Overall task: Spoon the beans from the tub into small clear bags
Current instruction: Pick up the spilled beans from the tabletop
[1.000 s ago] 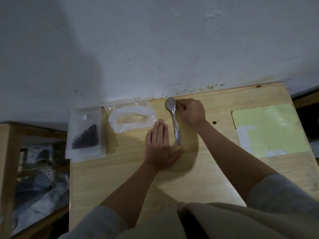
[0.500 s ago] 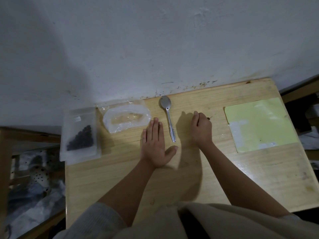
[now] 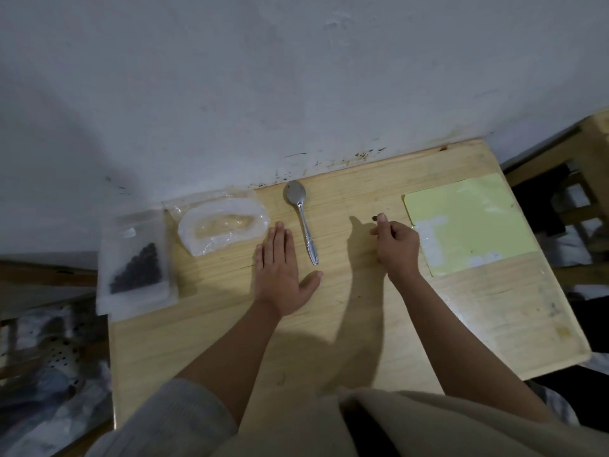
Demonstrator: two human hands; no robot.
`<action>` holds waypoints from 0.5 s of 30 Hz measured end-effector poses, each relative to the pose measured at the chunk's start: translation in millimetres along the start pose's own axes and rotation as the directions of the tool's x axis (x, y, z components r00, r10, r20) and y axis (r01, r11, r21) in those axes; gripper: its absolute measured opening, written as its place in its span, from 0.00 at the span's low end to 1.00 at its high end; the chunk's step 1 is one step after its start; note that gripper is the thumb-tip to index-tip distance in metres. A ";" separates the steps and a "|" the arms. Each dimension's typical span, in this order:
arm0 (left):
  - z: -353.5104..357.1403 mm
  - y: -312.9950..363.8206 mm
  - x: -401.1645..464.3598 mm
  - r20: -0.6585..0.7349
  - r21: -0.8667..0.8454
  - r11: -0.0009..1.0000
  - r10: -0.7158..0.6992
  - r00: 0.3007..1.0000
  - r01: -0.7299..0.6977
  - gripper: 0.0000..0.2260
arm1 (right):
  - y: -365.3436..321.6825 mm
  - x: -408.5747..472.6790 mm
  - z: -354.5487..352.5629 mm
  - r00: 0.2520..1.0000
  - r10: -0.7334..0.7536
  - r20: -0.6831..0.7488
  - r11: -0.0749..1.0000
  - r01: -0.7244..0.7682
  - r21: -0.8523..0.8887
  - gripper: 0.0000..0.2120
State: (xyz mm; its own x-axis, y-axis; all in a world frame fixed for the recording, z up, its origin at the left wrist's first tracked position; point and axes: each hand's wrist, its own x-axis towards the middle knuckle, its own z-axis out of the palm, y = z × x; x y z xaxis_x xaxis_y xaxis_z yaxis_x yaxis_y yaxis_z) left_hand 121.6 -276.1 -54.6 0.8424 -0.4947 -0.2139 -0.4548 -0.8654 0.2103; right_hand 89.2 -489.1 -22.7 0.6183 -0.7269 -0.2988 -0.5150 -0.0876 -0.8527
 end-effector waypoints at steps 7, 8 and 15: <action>0.8 -0.2 -0.2 0.005 0.005 1.000 -0.007 1.000 0.007 0.44 | 4.4 9.1 -5.7 0.991 -0.102 -0.084 0.975 0.083 -0.208 0.19; 0.9 -0.2 -0.1 0.003 0.003 1.000 -0.006 1.000 0.006 0.44 | 4.5 10.2 -6.0 0.988 -0.136 -0.069 0.961 0.115 -0.251 0.15; 1.4 0.1 0.8 0.022 -0.006 1.000 -0.016 1.000 0.016 0.44 | 3.3 17.5 0.0 0.986 -0.155 0.057 0.930 0.165 -0.329 0.09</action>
State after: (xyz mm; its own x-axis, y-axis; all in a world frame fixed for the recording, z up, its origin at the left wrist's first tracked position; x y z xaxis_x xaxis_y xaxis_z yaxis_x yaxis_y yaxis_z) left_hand 121.8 -276.6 -56.1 0.8432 -0.4821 -0.2378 -0.4392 -0.8730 0.2121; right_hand 98.4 -502.1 -30.7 0.7234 -0.6647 -0.1866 -0.5719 -0.4254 -0.7014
